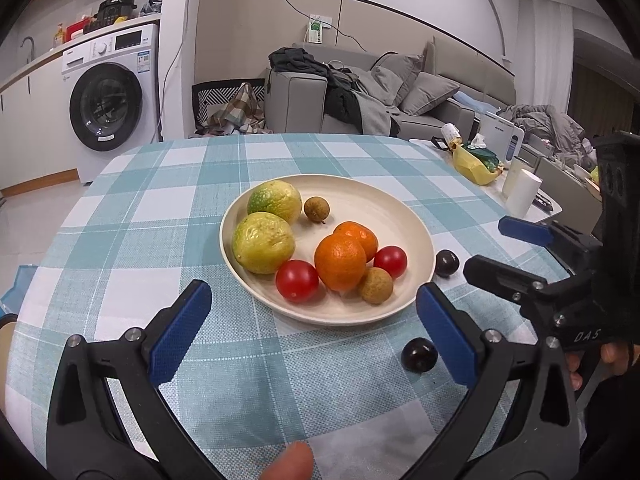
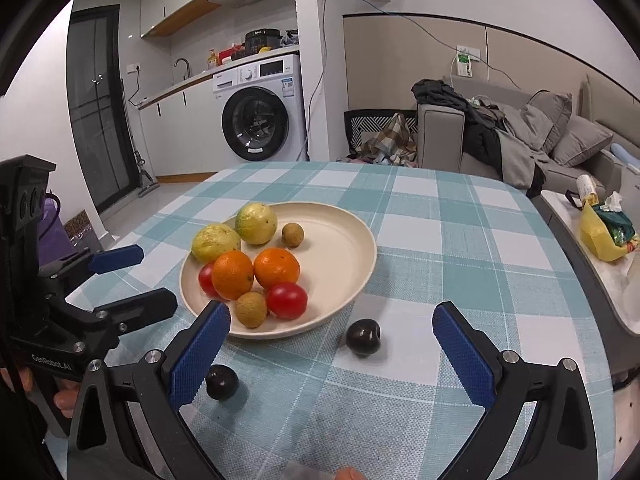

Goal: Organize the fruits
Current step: 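Move the right gripper to the dark plum while the left approaches the other plum, then close the right gripper around the dark plum while the left grasps the other plum, then carry both dark plums over the plate with both grippers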

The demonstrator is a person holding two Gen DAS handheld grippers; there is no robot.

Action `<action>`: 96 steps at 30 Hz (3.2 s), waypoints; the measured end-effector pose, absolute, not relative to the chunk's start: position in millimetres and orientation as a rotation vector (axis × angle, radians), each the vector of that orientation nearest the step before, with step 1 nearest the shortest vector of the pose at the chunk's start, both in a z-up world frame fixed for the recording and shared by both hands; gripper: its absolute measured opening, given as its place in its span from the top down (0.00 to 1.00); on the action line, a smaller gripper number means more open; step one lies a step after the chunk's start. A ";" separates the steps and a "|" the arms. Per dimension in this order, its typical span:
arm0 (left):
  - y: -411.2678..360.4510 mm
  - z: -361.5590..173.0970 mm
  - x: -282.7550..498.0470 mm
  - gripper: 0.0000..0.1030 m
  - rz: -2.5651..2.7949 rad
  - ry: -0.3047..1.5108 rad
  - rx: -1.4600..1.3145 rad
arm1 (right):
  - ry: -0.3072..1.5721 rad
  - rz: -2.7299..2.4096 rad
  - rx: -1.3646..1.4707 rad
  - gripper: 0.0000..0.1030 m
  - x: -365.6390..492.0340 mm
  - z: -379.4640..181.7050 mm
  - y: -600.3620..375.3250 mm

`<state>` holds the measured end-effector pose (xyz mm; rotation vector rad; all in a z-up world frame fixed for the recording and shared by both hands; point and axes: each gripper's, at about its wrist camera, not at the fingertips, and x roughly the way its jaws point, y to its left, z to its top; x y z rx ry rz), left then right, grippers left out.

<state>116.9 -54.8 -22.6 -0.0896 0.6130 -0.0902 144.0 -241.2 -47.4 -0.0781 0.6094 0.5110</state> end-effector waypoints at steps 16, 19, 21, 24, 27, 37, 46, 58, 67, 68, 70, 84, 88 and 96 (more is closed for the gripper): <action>-73.2 -20.8 114.4 0.01 -0.144 0.623 -0.030 | 0.772 0.467 -0.004 0.00 170.0 -63.0 -263.5; -77.1 -22.2 115.6 0.01 -0.157 0.648 -0.026 | 0.805 0.462 0.028 0.02 176.8 -67.7 -269.5; -79.4 -24.9 117.7 0.01 -0.179 0.681 -0.027 | 0.816 0.470 0.028 0.13 178.2 -69.3 -269.1; -82.4 -27.4 118.0 0.01 -0.183 0.692 -0.021 | 0.830 0.478 0.016 0.22 179.1 -72.0 -266.2; -84.5 -29.2 118.5 0.01 -0.199 0.709 -0.011 | 0.845 0.493 -0.006 0.28 179.7 -75.1 -260.6; -92.9 -34.6 120.7 0.05 -0.266 0.733 0.008 | 0.883 0.510 -0.034 0.42 186.6 -82.1 -252.4; -102.4 -41.3 119.6 0.05 -0.301 0.758 0.047 | 0.893 0.506 -0.063 0.47 190.3 -83.3 -247.3; -105.8 -48.8 128.2 0.05 -0.315 0.805 0.062 | 0.889 0.489 -0.102 0.64 191.1 -84.1 -242.1; -120.1 -58.8 131.9 0.22 -0.350 0.866 0.118 | 0.887 0.497 -0.103 0.75 190.4 -83.7 -240.8; -120.8 -60.3 133.2 0.28 -0.352 0.874 0.121 | 0.885 0.497 -0.102 0.75 190.1 -83.3 -240.9; -121.4 -62.2 134.4 0.38 -0.356 0.886 0.118 | 0.883 0.497 -0.108 0.75 188.3 -83.1 -240.4; -119.5 -61.8 134.3 0.78 -0.399 0.874 0.095 | 0.879 0.510 -0.125 0.75 182.0 -82.9 -239.9; -115.4 -59.6 133.9 0.78 -0.388 0.860 0.080 | 0.875 0.512 -0.128 0.75 179.7 -82.2 -241.4; -104.9 -51.9 128.9 0.78 -0.370 0.813 0.043 | 0.871 0.518 -0.138 0.75 175.8 -81.9 -242.9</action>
